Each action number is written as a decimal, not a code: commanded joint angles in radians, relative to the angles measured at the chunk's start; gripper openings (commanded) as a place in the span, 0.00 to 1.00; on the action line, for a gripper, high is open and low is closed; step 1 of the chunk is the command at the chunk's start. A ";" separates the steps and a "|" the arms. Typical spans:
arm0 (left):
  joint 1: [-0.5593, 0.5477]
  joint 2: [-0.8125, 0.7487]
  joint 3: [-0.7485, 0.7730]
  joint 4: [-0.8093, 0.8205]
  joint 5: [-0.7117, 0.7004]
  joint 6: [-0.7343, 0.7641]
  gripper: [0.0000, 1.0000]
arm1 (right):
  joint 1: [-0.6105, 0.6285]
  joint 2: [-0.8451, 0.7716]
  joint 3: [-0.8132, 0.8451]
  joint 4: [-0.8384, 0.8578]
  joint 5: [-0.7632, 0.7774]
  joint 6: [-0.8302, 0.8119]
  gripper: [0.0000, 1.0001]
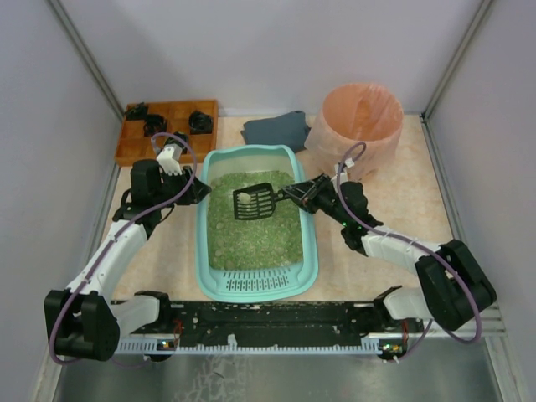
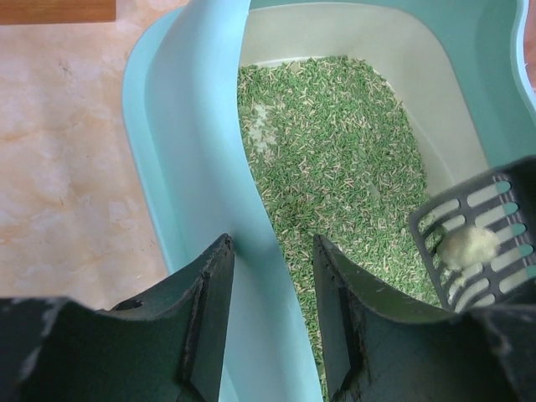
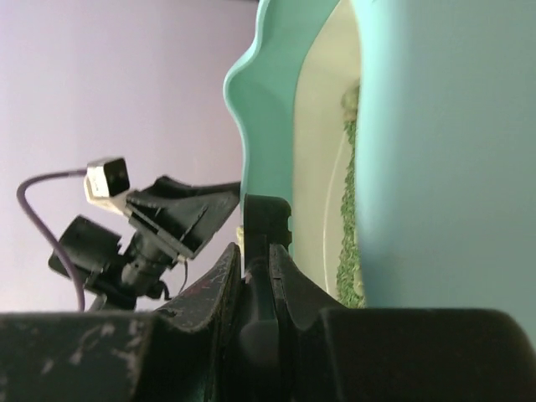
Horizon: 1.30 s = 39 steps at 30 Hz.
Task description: Clean the litter box
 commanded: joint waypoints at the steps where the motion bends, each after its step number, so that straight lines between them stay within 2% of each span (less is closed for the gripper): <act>1: -0.004 -0.021 -0.007 0.011 0.007 0.001 0.48 | 0.024 0.017 0.085 0.108 -0.080 0.000 0.00; 3: -0.004 -0.019 -0.014 0.036 0.018 -0.004 0.48 | 0.044 0.022 0.123 0.072 -0.096 -0.050 0.00; 5: -0.004 -0.007 0.007 0.020 0.024 -0.001 0.48 | -0.006 -0.017 0.060 0.031 -0.002 -0.014 0.00; 7: -0.004 -0.003 0.018 -0.013 0.011 0.006 0.48 | -0.056 -0.031 -0.033 0.131 0.054 0.068 0.00; 9: -0.003 -0.007 0.004 -0.010 0.000 0.005 0.48 | -0.011 0.002 0.005 0.184 -0.020 0.045 0.00; 11: -0.003 -0.004 -0.002 0.009 0.015 0.001 0.48 | 0.068 0.035 0.088 0.127 -0.059 -0.032 0.00; 13: -0.003 0.009 0.011 0.009 0.025 0.001 0.48 | 0.077 0.040 0.109 0.088 -0.050 -0.077 0.00; 14: -0.003 0.014 0.020 -0.001 0.020 0.002 0.48 | 0.048 0.029 0.077 0.092 -0.022 -0.051 0.00; 16: -0.003 0.013 0.027 -0.026 0.000 0.008 0.48 | -0.011 0.024 -0.033 0.205 0.016 0.054 0.00; 18: -0.003 -0.002 0.009 -0.013 -0.008 0.011 0.48 | -0.013 0.039 -0.034 0.274 -0.007 0.094 0.00; 22: -0.003 0.001 -0.003 0.022 0.013 0.000 0.48 | 0.056 0.041 0.053 0.151 -0.053 -0.014 0.00; 24: -0.003 0.016 0.017 -0.006 0.009 0.004 0.48 | 0.025 0.016 0.004 0.134 -0.001 0.014 0.00; 26: -0.003 0.018 0.022 -0.021 -0.001 0.006 0.48 | 0.015 0.012 -0.023 0.188 0.010 0.052 0.00; 30: -0.003 0.017 0.010 -0.001 0.012 0.004 0.48 | 0.037 0.036 0.044 0.143 -0.063 0.019 0.00; 39: -0.003 0.013 0.011 -0.012 -0.004 0.008 0.47 | 0.026 -0.030 0.134 -0.039 -0.040 -0.039 0.00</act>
